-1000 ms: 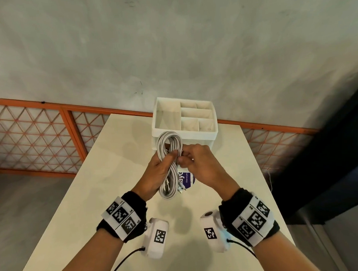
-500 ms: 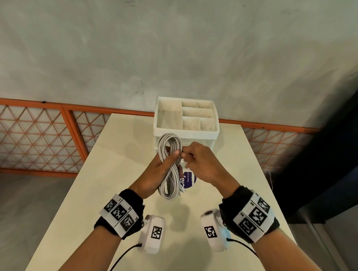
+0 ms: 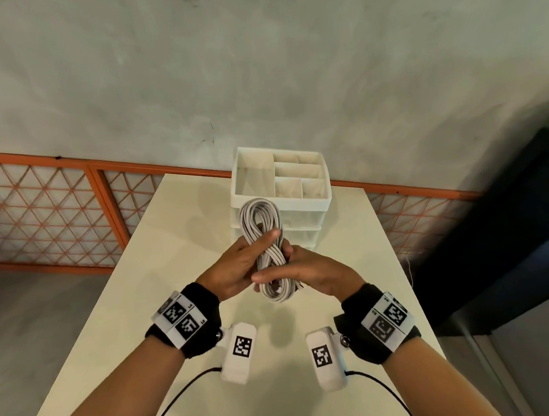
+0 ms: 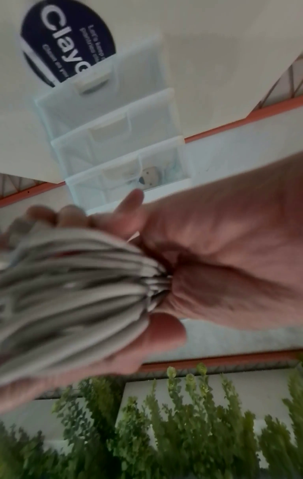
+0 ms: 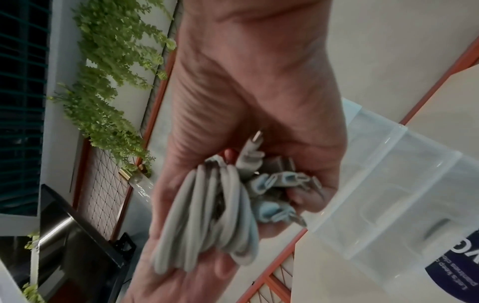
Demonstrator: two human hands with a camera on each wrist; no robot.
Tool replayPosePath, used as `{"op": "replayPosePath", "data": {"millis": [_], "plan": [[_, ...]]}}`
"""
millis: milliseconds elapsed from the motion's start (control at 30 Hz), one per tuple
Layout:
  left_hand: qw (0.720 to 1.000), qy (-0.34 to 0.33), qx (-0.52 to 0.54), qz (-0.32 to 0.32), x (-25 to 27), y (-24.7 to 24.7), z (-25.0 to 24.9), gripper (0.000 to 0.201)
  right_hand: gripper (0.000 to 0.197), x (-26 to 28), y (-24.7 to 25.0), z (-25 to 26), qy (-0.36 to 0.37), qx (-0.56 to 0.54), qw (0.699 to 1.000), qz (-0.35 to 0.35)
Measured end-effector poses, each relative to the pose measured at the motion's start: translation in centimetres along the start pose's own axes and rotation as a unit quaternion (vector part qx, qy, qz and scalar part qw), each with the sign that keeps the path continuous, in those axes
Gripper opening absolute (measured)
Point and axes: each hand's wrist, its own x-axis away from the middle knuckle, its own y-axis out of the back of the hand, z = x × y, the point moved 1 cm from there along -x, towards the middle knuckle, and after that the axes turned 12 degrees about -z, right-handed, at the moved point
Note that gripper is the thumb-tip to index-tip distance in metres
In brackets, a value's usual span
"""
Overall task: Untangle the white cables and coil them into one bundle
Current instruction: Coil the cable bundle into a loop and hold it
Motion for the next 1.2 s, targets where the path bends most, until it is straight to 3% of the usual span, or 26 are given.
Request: {"op": "replayPosePath", "data": {"millis": [100, 267, 467, 667, 733, 800, 867, 967, 1000, 1200], "plan": [[1.000, -0.004, 0.018, 0.014, -0.2, 0.6, 0.0, 0.023, 0.032, 0.0, 0.1, -0.4, -0.003, 0.020, 1.000, -0.003], [0.999, -0.028, 0.008, 0.021, -0.3, 0.7, 0.3, 0.014, 0.048, 0.1, -0.1, -1.0, 0.005, 0.022, 1.000, -0.018], [0.998, -0.043, -0.040, 0.004, -0.5, 0.4, -0.4, 0.006, 0.020, 1.1, -1.4, -1.3, 0.028, -0.105, 0.994, -0.006], [1.000, 0.000, -0.028, 0.011, -0.6, 0.8, 0.2, 0.018, 0.017, 0.6, -1.6, -2.7, -0.013, -0.071, 0.997, -0.025], [0.999, 0.026, 0.045, 0.016, -0.5, 0.7, 0.5, 0.026, 0.015, 0.6, -1.6, -3.2, -0.026, -0.068, 0.996, -0.041], [0.988, 0.038, 0.149, 0.016, -0.6, 0.5, 0.7, 0.047, 0.017, 0.4, -1.7, -3.4, -0.034, -0.070, 0.996, -0.045], [0.980, 0.031, 0.197, -0.011, -0.8, 0.2, 0.7, 0.052, 0.017, 0.4, -1.6, -3.4, -0.033, -0.075, 0.996, -0.038], [0.974, 0.034, 0.213, -0.065, -1.0, -0.5, 0.3, 0.017, 0.015, 0.3, -1.3, -3.2, -0.017, -0.075, 0.997, -0.016], [0.972, 0.037, 0.220, -0.077, -1.2, -0.8, 0.1, 0.016, 0.012, 0.3, -1.1, -3.2, -0.011, -0.071, 0.997, -0.009], [0.967, 0.085, 0.176, -0.162, -1.8, -1.6, 0.2, 0.041, 0.022, 0.4, -1.4, -3.9, 0.013, 0.002, 1.000, -0.003]]}}
